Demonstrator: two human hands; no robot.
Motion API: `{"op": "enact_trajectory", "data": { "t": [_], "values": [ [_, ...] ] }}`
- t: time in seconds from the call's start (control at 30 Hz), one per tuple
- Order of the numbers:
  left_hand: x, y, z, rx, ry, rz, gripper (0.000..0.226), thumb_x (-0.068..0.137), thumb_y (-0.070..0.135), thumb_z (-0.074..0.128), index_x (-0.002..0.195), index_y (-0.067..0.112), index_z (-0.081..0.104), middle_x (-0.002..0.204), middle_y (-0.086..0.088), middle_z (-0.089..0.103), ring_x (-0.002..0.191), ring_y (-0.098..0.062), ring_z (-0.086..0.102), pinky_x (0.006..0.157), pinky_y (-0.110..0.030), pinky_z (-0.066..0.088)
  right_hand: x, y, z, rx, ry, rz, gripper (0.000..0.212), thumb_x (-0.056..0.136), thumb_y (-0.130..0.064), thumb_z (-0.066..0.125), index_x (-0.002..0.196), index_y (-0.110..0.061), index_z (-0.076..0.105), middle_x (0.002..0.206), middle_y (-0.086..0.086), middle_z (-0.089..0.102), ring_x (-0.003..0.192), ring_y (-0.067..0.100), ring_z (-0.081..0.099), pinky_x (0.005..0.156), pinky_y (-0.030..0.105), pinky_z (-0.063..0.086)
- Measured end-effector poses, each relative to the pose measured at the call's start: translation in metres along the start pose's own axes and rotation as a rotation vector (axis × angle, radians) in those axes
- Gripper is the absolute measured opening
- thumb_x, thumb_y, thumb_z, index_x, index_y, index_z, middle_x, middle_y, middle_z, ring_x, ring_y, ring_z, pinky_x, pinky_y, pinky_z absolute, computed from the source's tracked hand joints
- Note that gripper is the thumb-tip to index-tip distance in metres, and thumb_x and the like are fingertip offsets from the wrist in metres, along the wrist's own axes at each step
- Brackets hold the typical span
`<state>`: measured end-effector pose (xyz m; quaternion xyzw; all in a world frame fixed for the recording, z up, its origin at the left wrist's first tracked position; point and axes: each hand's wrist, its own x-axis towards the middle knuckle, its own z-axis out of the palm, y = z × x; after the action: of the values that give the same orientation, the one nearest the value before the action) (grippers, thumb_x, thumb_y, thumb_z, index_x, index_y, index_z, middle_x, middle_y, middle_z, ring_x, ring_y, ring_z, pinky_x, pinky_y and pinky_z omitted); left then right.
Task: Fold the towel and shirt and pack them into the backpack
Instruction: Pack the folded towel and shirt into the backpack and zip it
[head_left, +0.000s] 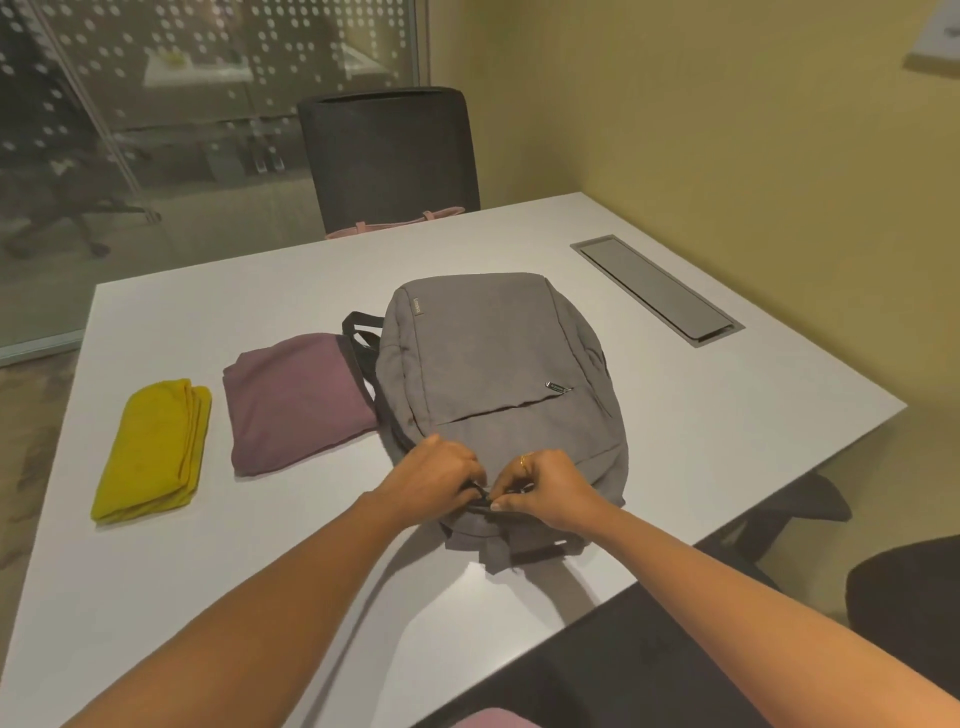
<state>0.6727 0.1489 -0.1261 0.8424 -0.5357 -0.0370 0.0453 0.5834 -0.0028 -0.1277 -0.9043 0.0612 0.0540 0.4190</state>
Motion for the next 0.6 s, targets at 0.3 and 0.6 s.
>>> {"op": "enact_trajectory", "data": {
  "t": [0.3,0.6],
  "values": [
    [-0.006,-0.018,-0.021,-0.467,0.264,-0.274,0.021,0.084,0.026,0.065,0.096,0.011,0.073,0.092,-0.005,0.071,0.083,-0.019,0.063,0.076,-0.027,0.05,-0.021,0.031,-0.059,0.083,0.159,0.156,0.011,0.073,-0.007,0.077,0.072,-0.016,0.071,0.069,-0.007,0.065,0.056,-0.004,0.059,0.055,0.003,0.043],
    [0.006,-0.025,-0.035,-0.556,0.394,-0.346,0.016,0.085,0.02,0.064,0.09,0.008,0.073,0.088,-0.009,0.071,0.077,-0.018,0.06,0.074,-0.034,0.051,-0.013,0.058,-0.084,0.165,0.345,0.284,0.01,0.077,-0.004,0.072,0.087,-0.001,0.07,0.081,0.006,0.065,0.065,0.01,0.056,0.052,0.006,0.043]
  ]
}}
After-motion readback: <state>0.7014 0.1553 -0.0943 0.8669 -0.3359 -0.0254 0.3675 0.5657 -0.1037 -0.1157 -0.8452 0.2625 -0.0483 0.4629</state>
